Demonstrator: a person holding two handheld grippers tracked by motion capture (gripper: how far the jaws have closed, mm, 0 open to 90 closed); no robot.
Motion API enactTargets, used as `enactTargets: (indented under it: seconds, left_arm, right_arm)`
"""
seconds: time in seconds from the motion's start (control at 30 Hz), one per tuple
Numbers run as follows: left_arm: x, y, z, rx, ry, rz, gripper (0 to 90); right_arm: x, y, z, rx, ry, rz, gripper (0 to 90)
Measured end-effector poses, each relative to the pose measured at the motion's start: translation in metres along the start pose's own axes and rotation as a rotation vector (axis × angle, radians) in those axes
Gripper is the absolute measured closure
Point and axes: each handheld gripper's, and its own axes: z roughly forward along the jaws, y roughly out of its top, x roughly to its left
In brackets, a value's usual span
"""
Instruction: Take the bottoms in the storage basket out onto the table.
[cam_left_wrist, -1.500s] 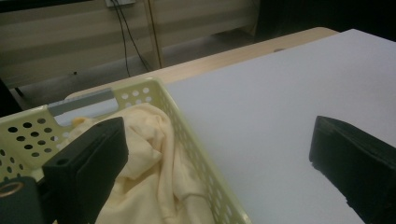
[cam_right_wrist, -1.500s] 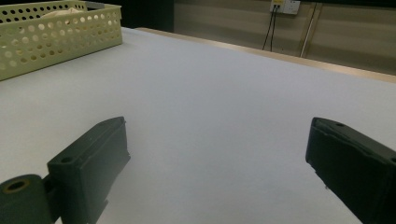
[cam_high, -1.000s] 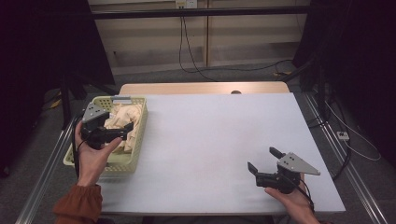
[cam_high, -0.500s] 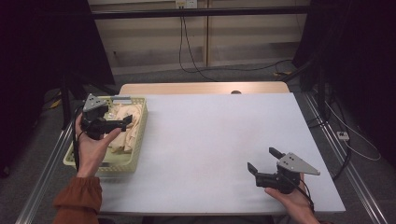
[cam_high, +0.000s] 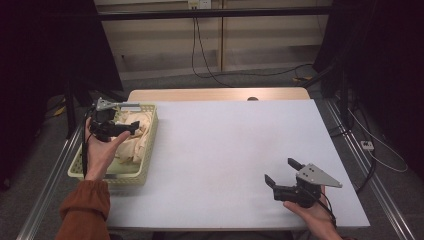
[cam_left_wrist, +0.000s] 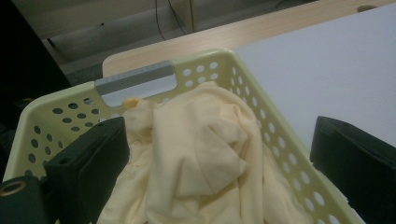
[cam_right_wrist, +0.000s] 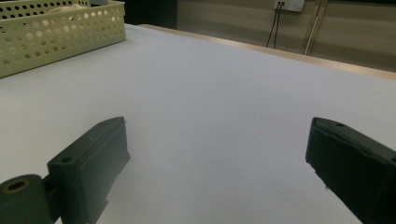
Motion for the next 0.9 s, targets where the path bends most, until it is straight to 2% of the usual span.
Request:
enactTargets:
  seconds: [0.13, 0.27, 0.33, 0.47, 0.57, 0.7, 0.73, 0.77, 0.9]
  left_arm:
    - [0.007, -0.003, 0.015, 0.026, -0.021, -0.033, 5.2]
    - [0.009, -0.006, 0.032, 0.086, -0.016, -0.029, 6.4]
    - [0.012, -0.009, 0.042, 0.122, -0.012, -0.052, 6.7]
    - [0.013, -0.012, 0.049, 0.136, -0.067, -0.101, 6.6]
    - [0.01, -0.012, 0.053, 0.139, -0.066, -0.085, 6.6]
    - [0.007, -0.016, 0.063, 0.193, -0.065, -0.081, 5.2]
    - [0.006, -0.017, 0.065, 0.214, -0.041, -0.086, 5.9]
    - [0.006, -0.018, 0.067, 0.229, -0.038, -0.096, 7.3]
    - [0.01, -0.023, 0.076, 0.266, -0.039, -0.102, 3.1]
  right_arm:
    - [0.0, 0.0, 0.0, 0.0, 0.001, -0.001, 6.0]
    - [0.0, 0.0, 0.0, 0.002, 0.002, 0.001, 6.0]
    - [0.0, 0.0, 0.001, 0.006, 0.003, 0.001, 5.9]
    - [0.0, -0.001, 0.001, 0.009, 0.007, 0.002, 5.8]
    - [0.0, -0.001, 0.001, 0.01, 0.006, 0.004, 5.8]
    - [0.001, -0.001, 0.001, 0.01, 0.009, -0.002, 5.8]
    - [0.001, -0.001, 0.001, 0.009, 0.01, -0.002, 5.8]
    - [0.001, -0.001, 0.001, 0.009, 0.009, -0.001, 5.8]
    - [0.001, -0.001, 0.001, 0.012, 0.014, 0.002, 5.9]
